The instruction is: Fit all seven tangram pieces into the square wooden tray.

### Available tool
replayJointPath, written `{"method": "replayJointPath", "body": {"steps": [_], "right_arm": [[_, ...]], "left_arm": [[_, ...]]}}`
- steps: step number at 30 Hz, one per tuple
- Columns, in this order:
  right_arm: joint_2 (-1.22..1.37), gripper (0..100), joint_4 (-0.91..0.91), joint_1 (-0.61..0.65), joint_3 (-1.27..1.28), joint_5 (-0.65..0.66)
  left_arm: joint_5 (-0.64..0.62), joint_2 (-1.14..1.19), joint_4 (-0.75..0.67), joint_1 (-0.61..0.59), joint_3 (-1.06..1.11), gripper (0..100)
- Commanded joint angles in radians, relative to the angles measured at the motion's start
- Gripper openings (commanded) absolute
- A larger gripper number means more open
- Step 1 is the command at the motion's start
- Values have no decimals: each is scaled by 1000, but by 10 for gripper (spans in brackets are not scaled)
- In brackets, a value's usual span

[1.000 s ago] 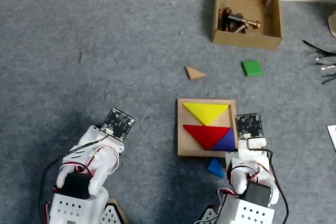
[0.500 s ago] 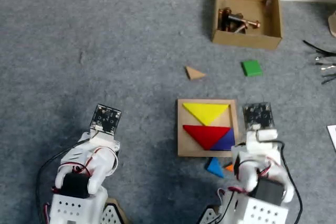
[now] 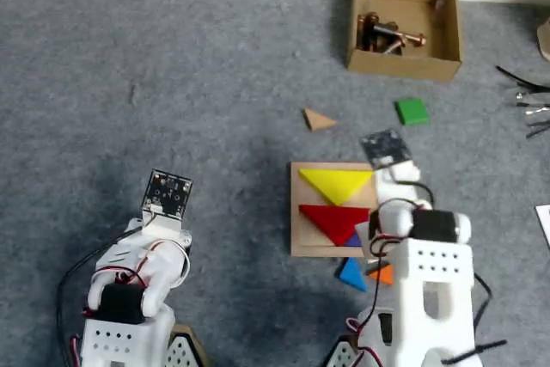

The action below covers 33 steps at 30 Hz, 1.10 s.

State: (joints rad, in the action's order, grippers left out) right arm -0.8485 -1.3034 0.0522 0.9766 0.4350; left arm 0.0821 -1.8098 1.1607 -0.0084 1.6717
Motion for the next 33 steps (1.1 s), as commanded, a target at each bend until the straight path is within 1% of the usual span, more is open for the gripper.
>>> {"method": "replayJointPath", "body": {"steps": [1,5,9,13,18,27,30,33], "right_arm": [[38,200,61,51,-53,9],[74,200,97,77,-39,18],[114,201,159,110,-4,81],[160,201,249,111,21,83],[254,199,321,111,42,80],[352,199,394,114,44,89],[395,199,421,116,44,143],[440,199,443,117,42,164]], "left_arm": [[-8,-15,3,-13,24,11],[-8,-15,3,-13,24,11],[-8,-15,3,-13,24,11],[-8,-15,5,-13,24,11],[-9,-15,89,-8,24,11],[-9,-15,86,-10,24,11],[-9,-15,86,-10,24,11],[-9,-15,86,-8,24,11]]}}
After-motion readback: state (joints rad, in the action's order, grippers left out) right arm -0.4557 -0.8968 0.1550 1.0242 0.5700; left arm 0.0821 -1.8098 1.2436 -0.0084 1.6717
